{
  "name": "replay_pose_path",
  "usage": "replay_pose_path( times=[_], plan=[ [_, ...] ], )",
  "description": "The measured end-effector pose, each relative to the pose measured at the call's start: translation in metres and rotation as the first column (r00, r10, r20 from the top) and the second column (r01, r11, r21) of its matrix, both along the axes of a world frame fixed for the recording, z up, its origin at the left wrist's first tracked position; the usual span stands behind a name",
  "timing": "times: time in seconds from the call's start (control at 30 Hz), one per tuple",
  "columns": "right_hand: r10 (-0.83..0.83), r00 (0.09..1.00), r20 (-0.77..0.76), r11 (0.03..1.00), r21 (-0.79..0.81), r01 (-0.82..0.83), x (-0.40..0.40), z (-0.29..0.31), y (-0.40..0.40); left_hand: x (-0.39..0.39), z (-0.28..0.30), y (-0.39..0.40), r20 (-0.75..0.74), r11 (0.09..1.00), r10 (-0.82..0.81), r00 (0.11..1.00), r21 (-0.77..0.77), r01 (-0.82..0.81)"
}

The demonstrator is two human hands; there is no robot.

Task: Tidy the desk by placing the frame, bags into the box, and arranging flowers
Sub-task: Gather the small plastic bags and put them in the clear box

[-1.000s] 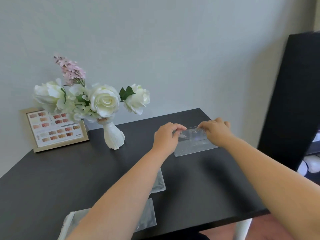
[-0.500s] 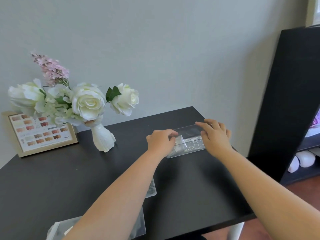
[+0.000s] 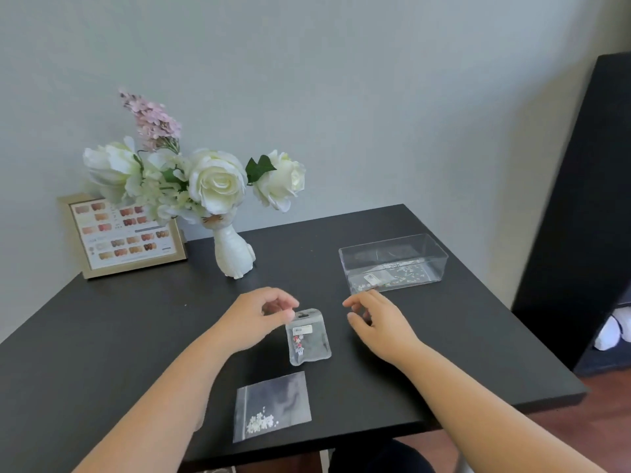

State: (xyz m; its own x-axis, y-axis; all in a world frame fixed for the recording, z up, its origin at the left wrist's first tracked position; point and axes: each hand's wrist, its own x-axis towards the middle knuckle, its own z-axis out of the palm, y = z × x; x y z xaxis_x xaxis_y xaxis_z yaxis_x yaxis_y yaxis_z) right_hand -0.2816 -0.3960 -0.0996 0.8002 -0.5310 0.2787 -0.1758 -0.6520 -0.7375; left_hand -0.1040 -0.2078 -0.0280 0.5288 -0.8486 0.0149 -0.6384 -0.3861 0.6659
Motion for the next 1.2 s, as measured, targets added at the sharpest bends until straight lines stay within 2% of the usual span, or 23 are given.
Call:
replay_pose_path(
  times=[0.13,0.23,0.3,0.4,0.43,0.5,0.6,0.7,0.8,0.9,1.07,1.2],
  plan=[
    [0.039,0.986,-0.16,0.993,-0.101,-0.055,0.021,0.005,0.018,-0.013,-0.007,0.052,0.038,0.988,-0.042,0.998,0.148,0.036],
    [0.043,0.963,-0.267,0.98,-0.176,-0.092,0.031,0.009,0.036,-0.028,-0.014,0.079,0.134,0.957,-0.108,0.985,0.284,0.066],
    [-0.01,0.95,-0.311,0.972,-0.227,-0.064,0.035,0.01,0.053,-0.038,-0.02,0.089,0.229,0.933,-0.145,0.962,0.355,0.056],
    [-0.137,0.922,-0.362,0.949,-0.315,0.017,0.043,0.011,0.075,-0.045,-0.026,0.095,0.267,0.941,-0.136,0.954,0.337,0.04],
    [-0.154,0.916,-0.371,0.957,-0.288,0.044,0.045,0.013,0.079,-0.046,-0.028,0.097,0.247,0.948,-0.117,0.962,0.318,0.034],
    [-0.096,0.924,-0.37,0.992,-0.114,0.057,0.047,0.021,0.08,-0.046,-0.03,0.1,0.183,0.962,-0.055,0.982,0.274,0.003],
    [0.029,0.966,-0.255,0.992,0.13,0.005,0.04,0.027,0.075,-0.044,-0.03,0.101,0.093,0.969,0.049,0.994,0.237,-0.07],
    [0.023,0.997,-0.073,0.969,0.247,-0.005,0.026,0.024,0.07,-0.041,-0.028,0.098,0.027,0.971,0.087,0.996,0.223,-0.091],
    [-0.023,0.997,0.078,0.973,0.23,0.004,0.008,0.019,0.061,-0.04,-0.028,0.092,-0.014,0.981,0.079,0.997,0.18,-0.075],
    [-0.111,0.984,0.141,0.974,0.21,0.08,-0.009,0.025,0.043,-0.04,-0.028,0.08,-0.019,0.993,0.055,0.998,0.105,-0.052],
    [-0.264,0.931,0.253,0.96,0.158,0.229,-0.03,0.047,-0.008,-0.038,-0.019,0.043,0.059,0.998,0.053,0.997,-0.035,-0.051],
    [-0.333,0.878,0.343,0.94,0.046,0.338,-0.034,0.052,-0.05,-0.047,-0.01,0.007,0.169,0.996,0.037,0.985,-0.089,-0.023]
  ],
)
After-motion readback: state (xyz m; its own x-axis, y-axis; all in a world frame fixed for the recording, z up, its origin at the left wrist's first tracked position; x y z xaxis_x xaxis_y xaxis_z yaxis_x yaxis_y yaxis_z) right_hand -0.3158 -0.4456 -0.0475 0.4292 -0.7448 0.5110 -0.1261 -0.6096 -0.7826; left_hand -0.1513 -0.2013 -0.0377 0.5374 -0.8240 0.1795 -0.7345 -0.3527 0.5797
